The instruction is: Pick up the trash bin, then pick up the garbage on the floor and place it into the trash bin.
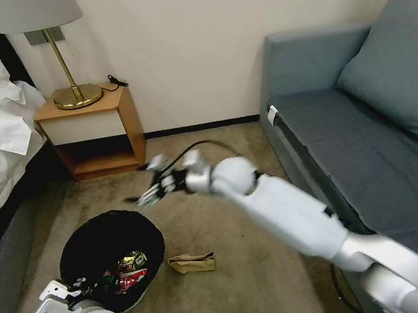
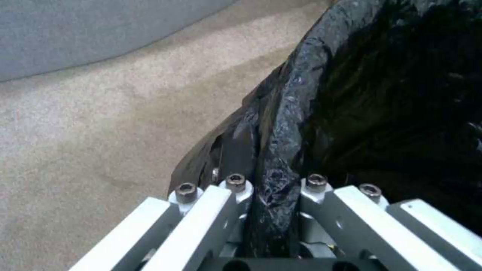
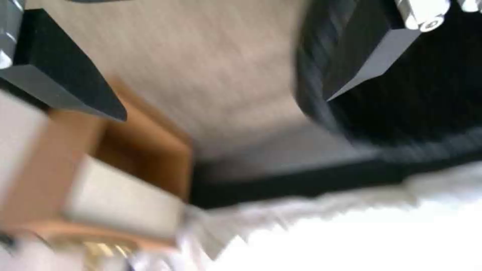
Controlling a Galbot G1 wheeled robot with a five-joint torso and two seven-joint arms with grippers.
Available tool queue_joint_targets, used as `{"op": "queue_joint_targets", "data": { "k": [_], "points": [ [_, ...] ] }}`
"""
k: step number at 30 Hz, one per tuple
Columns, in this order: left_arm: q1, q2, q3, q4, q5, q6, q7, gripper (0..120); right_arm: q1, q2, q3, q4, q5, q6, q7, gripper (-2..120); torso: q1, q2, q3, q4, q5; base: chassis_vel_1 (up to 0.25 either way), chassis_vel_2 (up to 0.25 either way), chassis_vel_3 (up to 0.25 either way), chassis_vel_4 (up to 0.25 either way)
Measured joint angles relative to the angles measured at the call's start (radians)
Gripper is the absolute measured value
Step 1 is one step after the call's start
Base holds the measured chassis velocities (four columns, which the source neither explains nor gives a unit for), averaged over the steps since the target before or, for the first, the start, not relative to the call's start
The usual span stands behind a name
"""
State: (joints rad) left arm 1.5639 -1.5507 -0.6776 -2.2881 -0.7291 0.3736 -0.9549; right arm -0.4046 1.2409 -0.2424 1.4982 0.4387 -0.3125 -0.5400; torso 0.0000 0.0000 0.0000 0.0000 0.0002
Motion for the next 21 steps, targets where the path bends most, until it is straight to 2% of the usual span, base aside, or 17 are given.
{"op": "queue_joint_targets", "data": {
  "k": [2, 5, 10, 18, 21],
  "points": [
    [0.0, 0.0, 0.0, 0.0, 0.0, 0.0, 0.0, 0, -0.007, -0.013, 0.005, -0.005, 0.0, 0.004, -0.002, 100, 0.0, 0.0, 0.0, 0.0, 0.0, 0.0, 0.0, 0.0, 0.0],
    [-0.002, 0.001, 0.003, -0.001, -0.001, 0.0, 0.0, 0, -0.077, -0.106, 0.031, -0.063, -0.038, 0.045, -0.025, 100, 0.0, 0.0, 0.0, -0.0005, 0.0001, 0.0, 0.0, 0.0, 0.0],
    [-0.005, 0.003, 0.006, 0.0, -0.001, 0.0, 0.0, 0, -0.174, -0.156, 0.024, -0.157, -0.113, 0.103, -0.061, 100, 0.0, 0.0, 0.0, -0.0001, -0.0001, 0.0, 0.0, 0.0, 0.0],
    [-0.004, 0.001, 0.008, 0.003, -0.001, 0.0, 0.0, 0, -0.233, -0.144, -0.034, -0.226, -0.178, 0.14, -0.082, 100, 0.0, 0.0, 0.0, 0.0, -0.0002, 0.0, 0.0, 0.0, 0.0],
    [-0.002, 0.001, 0.007, 0.003, -0.001, 0.0, 0.0, 0, -0.253, -0.105, -0.085, -0.279, -0.226, 0.162, -0.089, 100, 0.0, 0.0, 0.0, 0.0001, -0.0001, 0.0, 0.0, 0.0, 0.0]
  ]
}}
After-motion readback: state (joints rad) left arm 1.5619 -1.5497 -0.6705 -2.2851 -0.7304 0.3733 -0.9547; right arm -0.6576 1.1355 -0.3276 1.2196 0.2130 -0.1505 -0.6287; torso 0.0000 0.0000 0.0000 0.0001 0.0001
